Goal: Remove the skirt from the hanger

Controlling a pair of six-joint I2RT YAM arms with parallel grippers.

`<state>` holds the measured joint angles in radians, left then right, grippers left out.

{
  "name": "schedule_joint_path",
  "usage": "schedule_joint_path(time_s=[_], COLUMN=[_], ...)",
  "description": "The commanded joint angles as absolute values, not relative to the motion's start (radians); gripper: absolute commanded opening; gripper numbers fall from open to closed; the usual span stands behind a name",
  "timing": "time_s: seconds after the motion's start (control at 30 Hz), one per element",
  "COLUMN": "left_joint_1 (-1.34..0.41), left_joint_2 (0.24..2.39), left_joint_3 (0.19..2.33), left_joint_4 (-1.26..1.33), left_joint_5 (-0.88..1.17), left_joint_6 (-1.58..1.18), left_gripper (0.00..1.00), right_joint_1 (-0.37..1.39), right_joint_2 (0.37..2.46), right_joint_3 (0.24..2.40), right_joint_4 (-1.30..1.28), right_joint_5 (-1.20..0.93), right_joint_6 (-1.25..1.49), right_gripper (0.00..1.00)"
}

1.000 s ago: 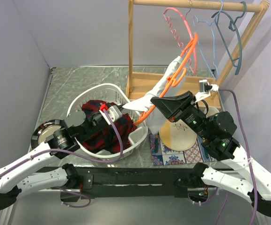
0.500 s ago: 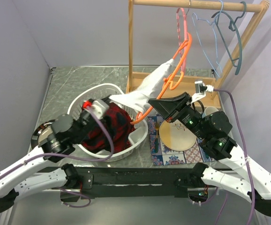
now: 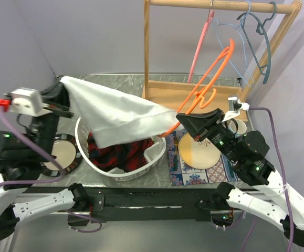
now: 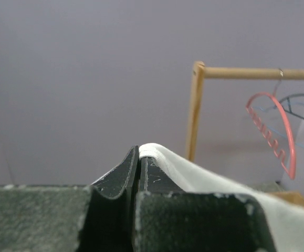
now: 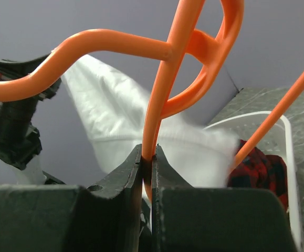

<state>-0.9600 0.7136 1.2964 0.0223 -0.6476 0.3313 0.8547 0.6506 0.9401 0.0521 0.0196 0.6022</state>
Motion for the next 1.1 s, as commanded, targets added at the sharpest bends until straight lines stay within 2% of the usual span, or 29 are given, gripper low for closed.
schedule_joint_path(time_s=[0.0,0.17,0.33,0.43,0.67,0.87,1.07], left_joint_1=[-0.954,-0.956,-0.956,-0.954,-0.954,-0.945,-0.888], left_joint_2=[0.736,0.759,0.785,0.817,0.920,0.916,0.882], left_joint_3=[1.383,1.404,1.307,1.232,1.207,1.022,0.702], left_joint_4=[0.021,0.002,-0.011,-0.008,-0.107,-0.074,-0.081], left_joint_5=[-0.755,-0.698,-0.684,-0.686,-0.658,-0.710,-0.693], left_joint_6=[0.360,0.318,0.243,0.128,-0.086,-0.261,-0.616], left_gripper=[0.01,0.01,0.01,0.01,0.01,0.01,0.01], right_joint_1=[0.853,0.853,0.853,0.851,0.851,0.853,0.851], right_joint_2=[0.611,0.601,0.586,0.587,0.555,0.540,0.531], right_joint_3=[0.927,0.920,0.902,0.905,0.900,0.896,0.891], right_joint_4=[0.069,0.063,0.086,0.075,0.069,0.061,0.063], right_joint_5=[0.057,0.051,0.028,0.035,0.032,0.034,0.032], right_joint_6=[0.551,0.543,0.545,0.538,0.532,0.526,0.528], right_gripper=[0.00,0.00,0.00,0.00,0.00,0.00,0.00])
